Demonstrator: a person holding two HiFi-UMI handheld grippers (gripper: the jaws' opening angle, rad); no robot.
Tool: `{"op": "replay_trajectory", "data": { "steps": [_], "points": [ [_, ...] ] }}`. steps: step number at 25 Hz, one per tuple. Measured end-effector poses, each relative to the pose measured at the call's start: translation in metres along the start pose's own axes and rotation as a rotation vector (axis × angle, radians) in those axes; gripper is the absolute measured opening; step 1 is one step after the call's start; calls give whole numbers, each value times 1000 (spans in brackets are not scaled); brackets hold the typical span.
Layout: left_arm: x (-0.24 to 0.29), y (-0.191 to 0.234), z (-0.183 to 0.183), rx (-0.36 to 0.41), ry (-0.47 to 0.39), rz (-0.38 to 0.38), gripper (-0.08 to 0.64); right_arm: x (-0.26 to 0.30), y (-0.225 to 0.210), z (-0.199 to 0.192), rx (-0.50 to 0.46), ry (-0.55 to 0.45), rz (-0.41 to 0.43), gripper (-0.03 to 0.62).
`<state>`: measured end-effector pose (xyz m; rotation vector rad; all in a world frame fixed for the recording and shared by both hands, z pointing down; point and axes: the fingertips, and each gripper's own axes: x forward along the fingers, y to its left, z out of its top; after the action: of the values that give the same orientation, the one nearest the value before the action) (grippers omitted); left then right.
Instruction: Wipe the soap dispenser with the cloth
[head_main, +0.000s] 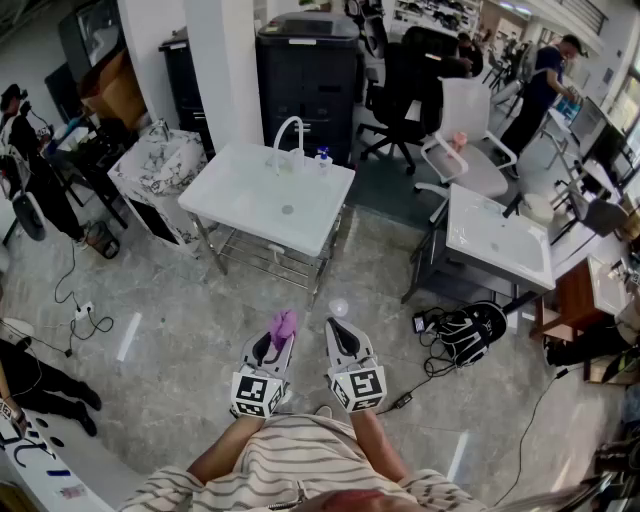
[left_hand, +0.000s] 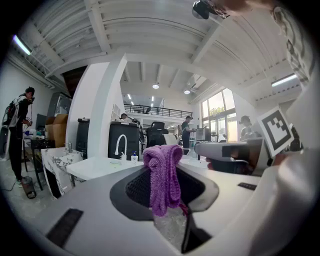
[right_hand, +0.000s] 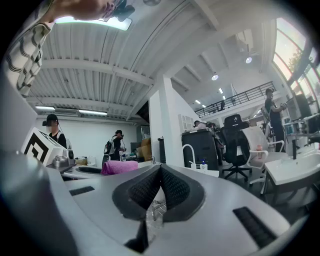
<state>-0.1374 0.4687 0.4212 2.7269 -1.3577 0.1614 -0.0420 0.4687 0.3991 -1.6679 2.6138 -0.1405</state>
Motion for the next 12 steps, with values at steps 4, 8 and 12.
{"op": "replay_trajectory", "data": {
  "steps": [4, 8, 12],
  "points": [
    [14, -17, 2, 7, -7, 21, 120, -7, -14, 3, -1, -15, 37, 9],
    [18, -32, -1, -3, -13, 43, 120, -20, -30, 6, 59, -54, 52, 8],
    [20, -43, -10, -11, 6, 59, 120, -28, -37, 3, 65, -57, 88, 9]
  ]
}}
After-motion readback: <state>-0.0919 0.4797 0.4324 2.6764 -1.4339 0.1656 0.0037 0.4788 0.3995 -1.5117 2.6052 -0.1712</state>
